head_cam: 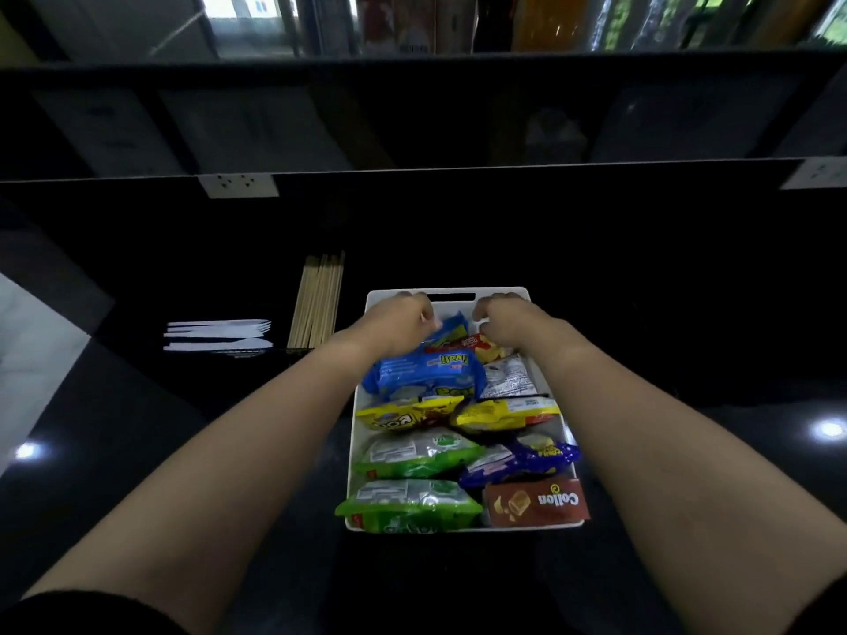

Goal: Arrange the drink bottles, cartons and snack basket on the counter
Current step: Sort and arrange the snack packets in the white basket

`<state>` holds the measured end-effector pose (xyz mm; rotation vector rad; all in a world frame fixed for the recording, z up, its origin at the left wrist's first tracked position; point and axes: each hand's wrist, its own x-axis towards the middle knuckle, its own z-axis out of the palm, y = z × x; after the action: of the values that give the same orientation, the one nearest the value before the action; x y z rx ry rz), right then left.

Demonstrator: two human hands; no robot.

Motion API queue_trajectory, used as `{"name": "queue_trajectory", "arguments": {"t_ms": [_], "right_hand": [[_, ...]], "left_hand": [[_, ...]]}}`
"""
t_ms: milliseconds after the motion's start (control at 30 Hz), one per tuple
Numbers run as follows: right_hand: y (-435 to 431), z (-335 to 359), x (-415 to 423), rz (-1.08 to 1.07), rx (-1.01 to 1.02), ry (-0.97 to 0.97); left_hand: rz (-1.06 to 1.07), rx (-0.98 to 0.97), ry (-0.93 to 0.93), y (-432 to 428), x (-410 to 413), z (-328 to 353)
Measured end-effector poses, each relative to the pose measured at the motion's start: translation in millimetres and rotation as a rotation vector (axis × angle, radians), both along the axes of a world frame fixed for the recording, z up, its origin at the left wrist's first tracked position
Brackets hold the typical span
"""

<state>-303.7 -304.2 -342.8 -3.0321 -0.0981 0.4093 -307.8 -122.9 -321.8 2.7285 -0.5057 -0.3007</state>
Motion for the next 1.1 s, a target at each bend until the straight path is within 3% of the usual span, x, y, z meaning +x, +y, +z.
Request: {"name": "queue_trajectory", "arguments": {"t_ms": [133,233,367,500,667,833,967,1100], "right_hand": [[1.3,-20.6,17.5,0.046,-0.087,0.119],[-0.8,-28.9,31.0,0.079,-0.038,0.191],[-1.0,-27.9,44.3,0.113,0.018,0.352],[-2.3,-17.8,51.2,0.049,0.036,0.638],[-3.1,-15.2,54.1,0.048,0.026,0.794],[-5.9,-4.9,50.3,0.104,-0.001,0.739],[-1.8,8.3,47.8,0.165,-0.172,0.580],[-0.6,27.2,49.1,0.044,-0.282,0.495]], "left_hand": [[0.078,0.173,0.145,-5.2,24.9,-29.8],[0.069,0.253,0.293,-6.7,36.5,-46.8],[0.044,0.194,0.365,-7.9,47.0,-50.4],[0.006,0.169,0.457,-10.1,53.7,-49.4],[0.011,0.108,0.553,-11.8,51.0,-45.0],[0.110,0.058,0.758,-4.1,49.8,-34.6],[0.170,-0.005,0.850,2.9,51.1,-31.6],[0.154,-0.074,0.907,9.0,51.4,-30.5]]}}
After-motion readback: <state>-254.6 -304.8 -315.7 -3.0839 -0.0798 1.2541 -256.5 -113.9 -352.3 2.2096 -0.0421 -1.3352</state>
